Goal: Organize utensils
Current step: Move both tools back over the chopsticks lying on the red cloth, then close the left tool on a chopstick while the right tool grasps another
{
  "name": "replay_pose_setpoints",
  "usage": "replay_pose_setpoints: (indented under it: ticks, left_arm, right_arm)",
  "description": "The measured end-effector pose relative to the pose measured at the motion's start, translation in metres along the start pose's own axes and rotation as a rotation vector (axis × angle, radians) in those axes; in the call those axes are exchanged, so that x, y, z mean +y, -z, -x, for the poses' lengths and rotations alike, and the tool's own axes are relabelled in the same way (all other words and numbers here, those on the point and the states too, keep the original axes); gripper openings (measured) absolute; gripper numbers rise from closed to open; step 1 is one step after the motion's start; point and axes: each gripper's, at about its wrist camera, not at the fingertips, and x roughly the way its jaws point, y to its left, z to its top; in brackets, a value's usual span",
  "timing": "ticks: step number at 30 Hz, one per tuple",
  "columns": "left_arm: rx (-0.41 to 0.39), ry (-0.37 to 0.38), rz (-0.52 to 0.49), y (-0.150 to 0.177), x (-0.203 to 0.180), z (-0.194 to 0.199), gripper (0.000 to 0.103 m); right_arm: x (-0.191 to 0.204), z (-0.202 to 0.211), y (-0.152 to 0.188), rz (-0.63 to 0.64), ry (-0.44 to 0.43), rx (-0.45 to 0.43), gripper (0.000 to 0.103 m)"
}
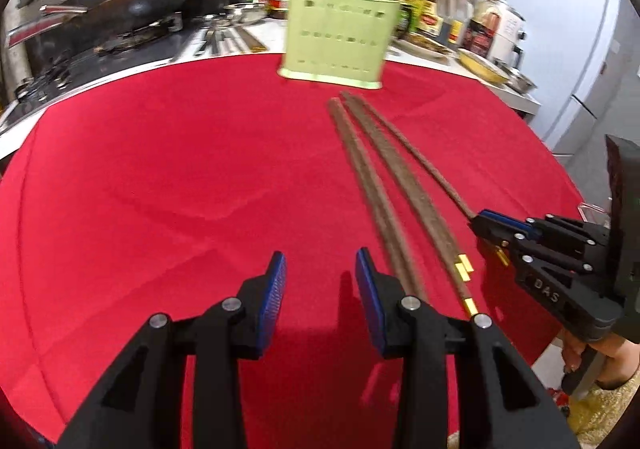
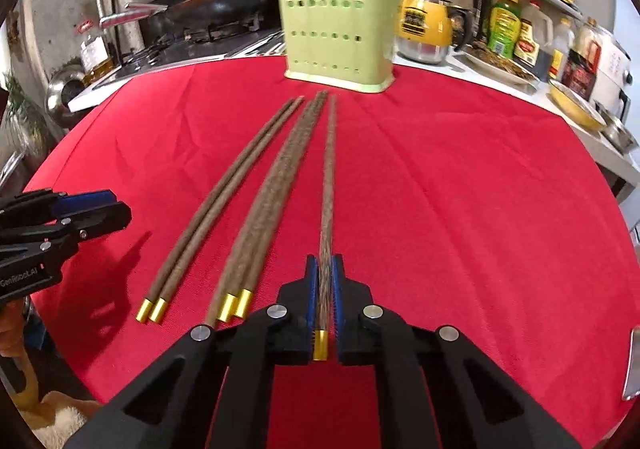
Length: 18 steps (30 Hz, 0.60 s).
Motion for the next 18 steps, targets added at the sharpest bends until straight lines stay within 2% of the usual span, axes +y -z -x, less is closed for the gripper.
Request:
replay_pose_setpoints:
  ticks: [4, 10, 14, 18]
  left_arm:
    - [0.023, 0.043, -0.026, -0.003, -0.017, -0.01, 0.036]
    - [0.056, 0.045, -0.05, -0.005, -0.032, -0.024, 0.036]
    - [0.064, -0.032, -0.075, -0.005, -0.035, -0.025, 0.035]
    - [0.06, -0.08, -0.046, -0.003, -0.016, -0.018, 0.032]
  right_arm:
    - [-0.015, 0.005, 0.006, -0.03, 0.023, -0.006, 0.008]
    - [-0.024, 0.007, 0.009, -0.048, 0.016, -0.011, 0.008]
    - [-0.023, 0.007, 0.01, -0.048, 0.016, -0.014, 0.008]
    - [-0.023, 0.008, 0.01, -0.053, 0.012, -0.016, 0.009]
